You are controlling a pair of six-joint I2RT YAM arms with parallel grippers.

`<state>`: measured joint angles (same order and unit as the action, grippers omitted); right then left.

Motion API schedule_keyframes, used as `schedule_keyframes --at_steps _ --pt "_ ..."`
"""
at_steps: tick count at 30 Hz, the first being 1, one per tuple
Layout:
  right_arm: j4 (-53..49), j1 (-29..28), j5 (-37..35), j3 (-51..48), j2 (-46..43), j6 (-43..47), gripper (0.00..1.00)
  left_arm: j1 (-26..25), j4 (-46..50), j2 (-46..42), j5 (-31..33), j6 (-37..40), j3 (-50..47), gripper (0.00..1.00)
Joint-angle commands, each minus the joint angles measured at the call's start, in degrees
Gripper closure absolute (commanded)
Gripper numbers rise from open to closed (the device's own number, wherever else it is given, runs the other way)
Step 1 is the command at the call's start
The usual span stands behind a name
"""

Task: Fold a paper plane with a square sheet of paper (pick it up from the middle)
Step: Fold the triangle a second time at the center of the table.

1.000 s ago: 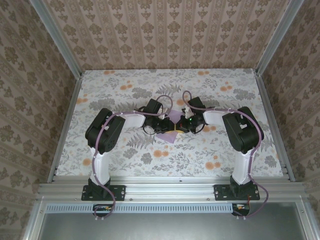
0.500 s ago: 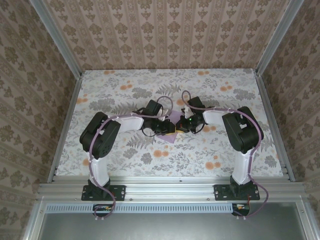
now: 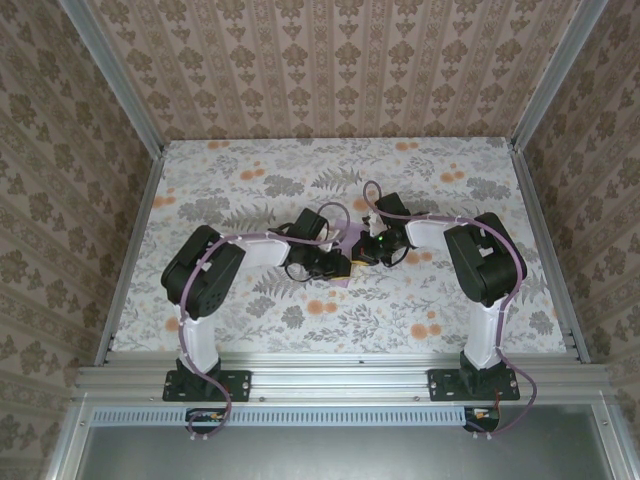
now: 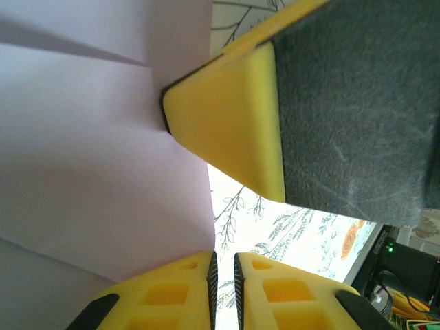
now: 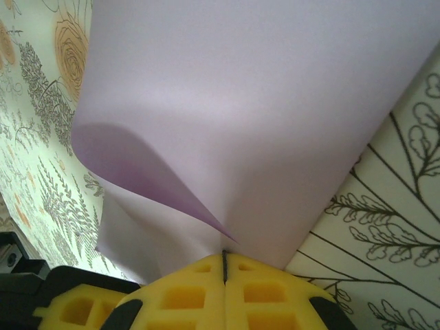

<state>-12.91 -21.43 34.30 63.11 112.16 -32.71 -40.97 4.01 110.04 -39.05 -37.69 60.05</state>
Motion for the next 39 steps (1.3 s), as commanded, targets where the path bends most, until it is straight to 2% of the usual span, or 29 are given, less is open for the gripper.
schedule_keyframes --at_steps 1,17,25,31,39 --pt "-4.3 -0.2 -4.7 0.4 3.0 1.5 0.97 -1.1 2.0 1.0 0.0 2.9 -0.7 0.82" --pt "-5.9 -0.1 -6.6 0.8 3.0 2.1 0.97 -2.2 4.9 0.5 1.6 5.3 -4.2 0.82" --pt "-6.1 -0.1 -6.8 0.9 3.5 2.5 0.97 -2.7 4.1 -3.3 -2.8 3.8 -3.6 0.82" --pt "-5.6 -0.2 -6.2 0.4 3.3 2.6 0.97 -0.4 3.9 -6.0 -4.3 3.3 0.6 0.82" --pt "-4.8 -0.2 -5.6 0.2 3.0 2.3 0.97 4.0 3.6 -1.4 -2.2 4.3 5.2 0.82"
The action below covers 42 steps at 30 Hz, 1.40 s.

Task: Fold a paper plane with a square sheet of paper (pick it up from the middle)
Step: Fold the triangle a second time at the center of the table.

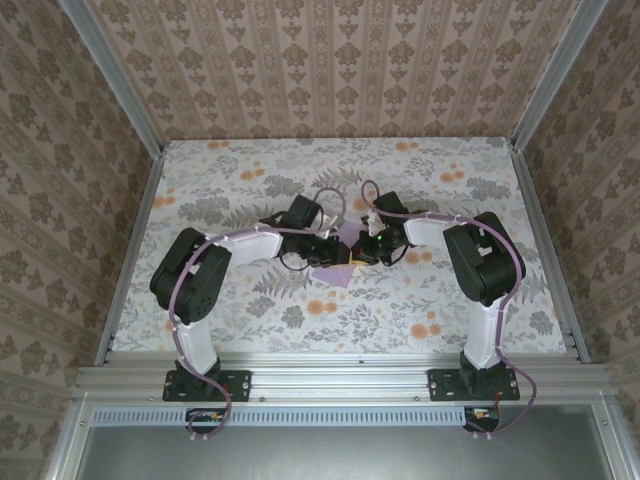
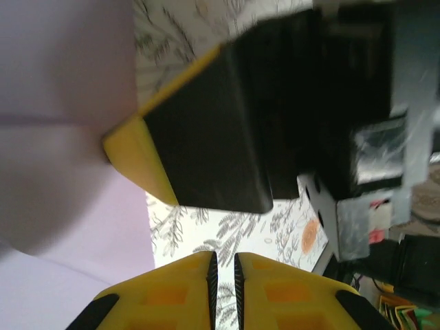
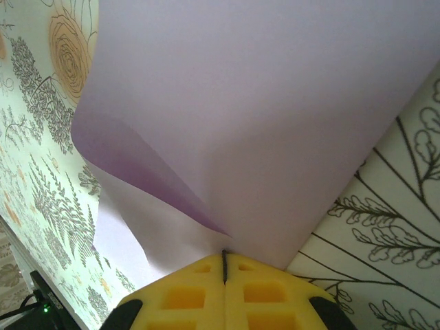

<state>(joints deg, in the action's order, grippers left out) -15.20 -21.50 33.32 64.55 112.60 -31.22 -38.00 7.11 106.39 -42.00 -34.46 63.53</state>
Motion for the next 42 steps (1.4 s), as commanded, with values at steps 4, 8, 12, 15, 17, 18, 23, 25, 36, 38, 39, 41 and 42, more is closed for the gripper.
schedule_keyframes --at_steps 4,8,12,15,17,18,23,25,36,38,39,41,42 --pt "-2.3 -0.2 -4.3 -1.1 2.6 0.7 0.97 2.0 1.6 5.1 2.1 2.5 4.3 0.82" --pt "-2.4 -0.2 -4.3 -0.8 2.5 0.8 0.97 2.7 2.0 7.9 2.4 3.4 6.1 0.82" --pt "-2.5 -0.2 -4.3 -0.9 2.4 1.0 0.97 3.8 2.9 9.7 3.9 4.6 6.7 0.82" --pt "-2.5 -0.2 -4.3 -1.0 2.5 1.0 0.98 4.3 3.6 10.7 4.6 5.5 7.1 0.82" --pt "-2.6 -0.2 -4.4 -1.1 2.6 1.0 0.98 4.7 3.7 11.3 4.7 5.7 7.2 0.82" --pt "-2.6 -0.2 -4.4 -1.0 2.6 1.1 0.98 4.8 3.8 11.5 4.7 5.8 7.4 0.82" --pt "-3.0 -0.3 -4.6 -0.9 2.6 1.4 0.98 5.6 3.9 12.4 4.7 6.1 7.8 0.82" --pt "-3.0 -0.4 -4.6 -0.9 2.6 1.6 0.98 6.0 4.0 12.8 4.7 6.1 8.0 0.82" --pt "-1.2 -0.9 -3.6 -0.4 -1.5 0.4 0.88 6.5 4.7 15.1 4.7 7.1 7.9 0.83" --pt "1.0 -1.1 -1.7 -0.9 -3.8 -1.2 0.87 6.5 5.3 15.7 4.7 7.6 8.1 0.83" --pt "1.5 -1.3 -1.4 -0.8 -4.9 -1.6 0.86 6.6 5.7 15.9 4.7 7.9 8.1 0.83" --pt "1.8 -1.8 -0.9 -0.6 -7.0 -2.3 0.86 6.6 5.9 16.1 4.8 8.2 8.1 0.83" --pt "2.1 -2.3 -0.7 -0.8 -8.0 -2.9 0.86 6.7 6.1 16.2 4.7 8.4 7.9 0.83"
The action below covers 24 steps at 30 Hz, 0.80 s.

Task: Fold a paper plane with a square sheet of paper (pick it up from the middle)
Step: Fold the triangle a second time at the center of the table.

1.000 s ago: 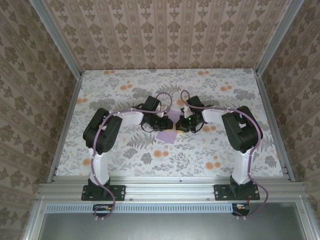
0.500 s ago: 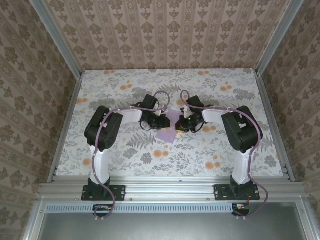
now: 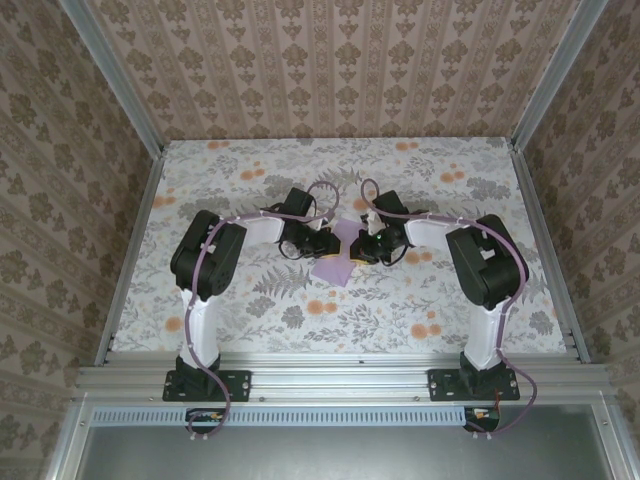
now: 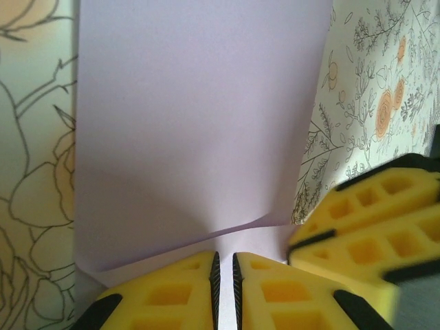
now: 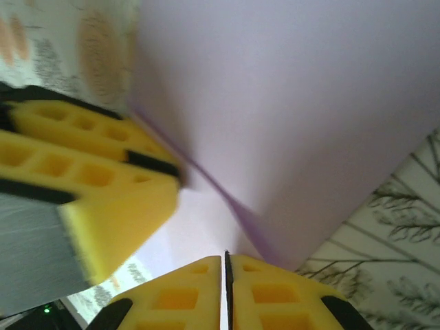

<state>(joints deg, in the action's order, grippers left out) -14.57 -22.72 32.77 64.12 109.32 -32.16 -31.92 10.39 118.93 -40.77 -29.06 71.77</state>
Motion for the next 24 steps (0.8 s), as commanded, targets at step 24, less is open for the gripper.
schedule_keyframes --at_steps 24 --pt "5.0 -9.2 -1.8 -5.3 1.8 -4.3 0.94 2.0 2.2 4.1 3.4 3.2 -1.3 0.83"
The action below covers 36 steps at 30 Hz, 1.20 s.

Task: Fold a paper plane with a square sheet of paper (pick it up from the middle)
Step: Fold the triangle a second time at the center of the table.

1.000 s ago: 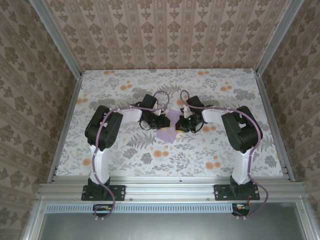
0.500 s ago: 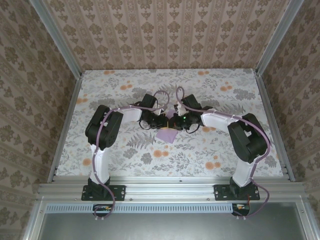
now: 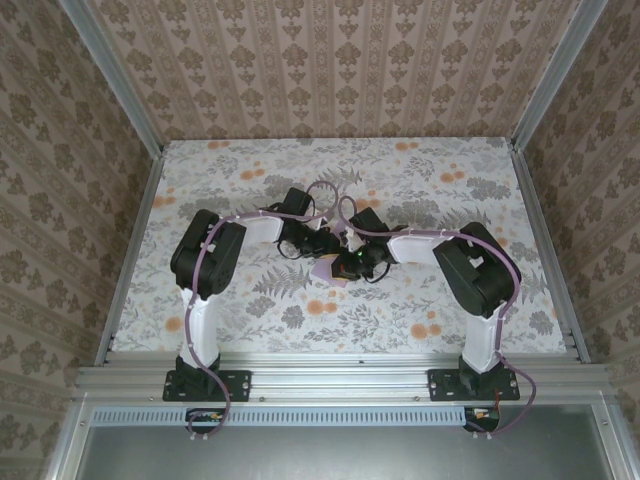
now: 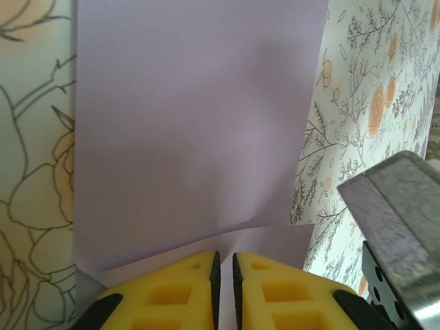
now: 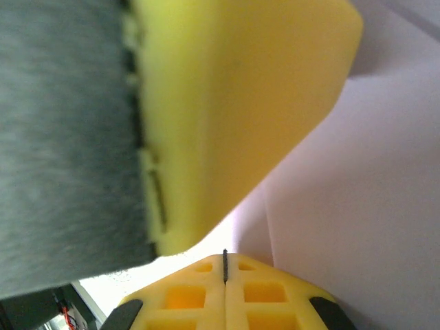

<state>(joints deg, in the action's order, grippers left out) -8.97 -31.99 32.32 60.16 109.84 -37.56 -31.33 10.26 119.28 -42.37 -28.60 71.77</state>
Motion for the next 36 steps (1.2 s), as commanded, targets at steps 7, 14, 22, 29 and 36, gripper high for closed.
schedule_keyframes --at_steps 7,14,22,29,36 --pt "-0.4 0.1 -2.4 -5.1 0.1 2.2 0.94 2.1 3.0 4.0 5.1 3.3 -0.7 0.83" --pt "3.3 0.3 -0.9 -10.7 -1.9 0.9 0.95 2.8 4.1 4.4 5.2 4.1 0.4 0.83" --pt "9.2 0.4 0.9 -16.5 -2.5 -1.5 0.95 3.0 5.1 5.0 5.1 4.5 2.3 0.83" --pt "11.9 0.4 1.3 -19.2 -2.2 -2.4 0.95 3.7 4.1 6.4 3.6 3.7 5.4 0.83" --pt "13.0 0.4 1.6 -20.5 -1.6 -2.6 0.96 4.7 4.9 7.3 3.4 3.3 9.3 0.83"
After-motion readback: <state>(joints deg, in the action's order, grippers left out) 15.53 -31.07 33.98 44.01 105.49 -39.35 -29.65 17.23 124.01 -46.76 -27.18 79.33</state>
